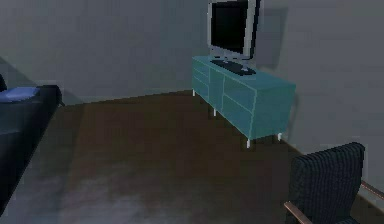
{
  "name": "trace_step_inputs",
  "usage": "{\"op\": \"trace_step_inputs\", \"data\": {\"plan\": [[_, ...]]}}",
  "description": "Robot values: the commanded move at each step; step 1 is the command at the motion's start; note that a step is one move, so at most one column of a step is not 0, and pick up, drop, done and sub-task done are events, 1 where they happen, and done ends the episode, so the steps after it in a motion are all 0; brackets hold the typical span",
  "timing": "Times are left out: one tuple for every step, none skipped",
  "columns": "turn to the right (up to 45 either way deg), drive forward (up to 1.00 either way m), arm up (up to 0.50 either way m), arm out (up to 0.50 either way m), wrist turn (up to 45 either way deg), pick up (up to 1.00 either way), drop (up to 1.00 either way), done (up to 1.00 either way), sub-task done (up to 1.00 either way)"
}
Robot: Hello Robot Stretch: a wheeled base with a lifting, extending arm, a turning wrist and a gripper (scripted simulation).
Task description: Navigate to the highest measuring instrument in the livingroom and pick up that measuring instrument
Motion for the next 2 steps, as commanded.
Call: {"op": "trace_step_inputs", "data": {"plan": [[0.0, 0.0, 0.0, 0.0, 45.0, 0.0, 0.0, 0.0, 0.0], [0.0, 0.0, 0.0, 0.0, 45.0, 0.0, 0.0, 0.0, 0.0]]}}
